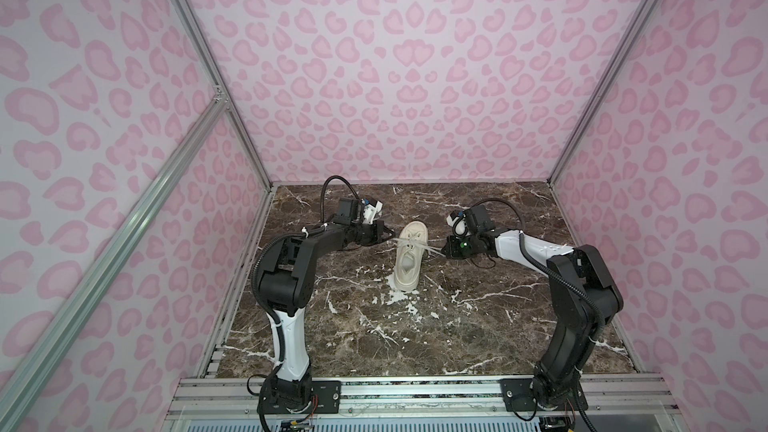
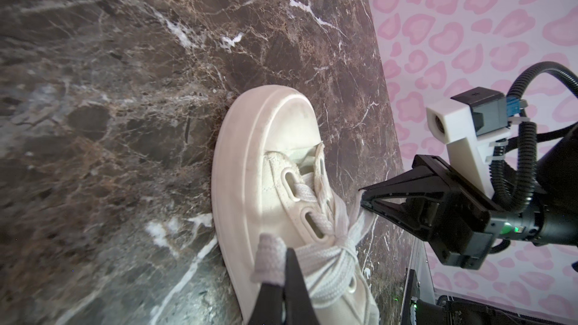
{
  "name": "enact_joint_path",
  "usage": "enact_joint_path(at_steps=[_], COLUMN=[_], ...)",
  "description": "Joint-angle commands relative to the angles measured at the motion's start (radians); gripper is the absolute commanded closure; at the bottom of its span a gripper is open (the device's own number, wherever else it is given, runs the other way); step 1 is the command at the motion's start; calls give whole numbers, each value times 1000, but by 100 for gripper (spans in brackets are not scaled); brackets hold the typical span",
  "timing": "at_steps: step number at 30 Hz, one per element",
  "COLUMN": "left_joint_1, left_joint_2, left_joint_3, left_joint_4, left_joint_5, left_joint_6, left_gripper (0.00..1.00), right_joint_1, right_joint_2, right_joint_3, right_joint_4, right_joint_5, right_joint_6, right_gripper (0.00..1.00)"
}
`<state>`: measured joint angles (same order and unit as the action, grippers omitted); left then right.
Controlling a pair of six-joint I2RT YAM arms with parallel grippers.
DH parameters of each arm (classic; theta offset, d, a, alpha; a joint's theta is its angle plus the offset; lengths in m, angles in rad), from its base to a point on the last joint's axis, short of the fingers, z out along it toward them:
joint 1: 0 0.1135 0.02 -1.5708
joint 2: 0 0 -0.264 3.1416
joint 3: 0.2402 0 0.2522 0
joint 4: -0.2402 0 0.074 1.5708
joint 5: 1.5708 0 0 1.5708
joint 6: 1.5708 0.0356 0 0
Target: Tie the shoes
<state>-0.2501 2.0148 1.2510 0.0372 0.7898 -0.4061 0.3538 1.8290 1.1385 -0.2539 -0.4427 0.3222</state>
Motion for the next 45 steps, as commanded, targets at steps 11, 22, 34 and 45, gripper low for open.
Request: enact_joint_path(at_steps=[11,22,34,45], left_joint_1=[27,46,65,82], left_joint_2=[28,30,41,18], left_joint_3=[-7,-4,-10,-35], left_joint_4=[48,42,52,22], left_joint_5=[-25,-20,-7,-3], left_joint_6=[13,18,16,50], left_gripper=[97,97,97,97], right_joint_1=[-28,-44,-62,-104], right_joint_2=[13,4,1,-5], right_joint_3=[-31,-44,-53,-50], right_joint_4=[-54,-68,-73,-90], right_joint_5=[68,84,81,59], right_joint_6=[9,-1,-5,-34], right_gripper=[100,100,100,100])
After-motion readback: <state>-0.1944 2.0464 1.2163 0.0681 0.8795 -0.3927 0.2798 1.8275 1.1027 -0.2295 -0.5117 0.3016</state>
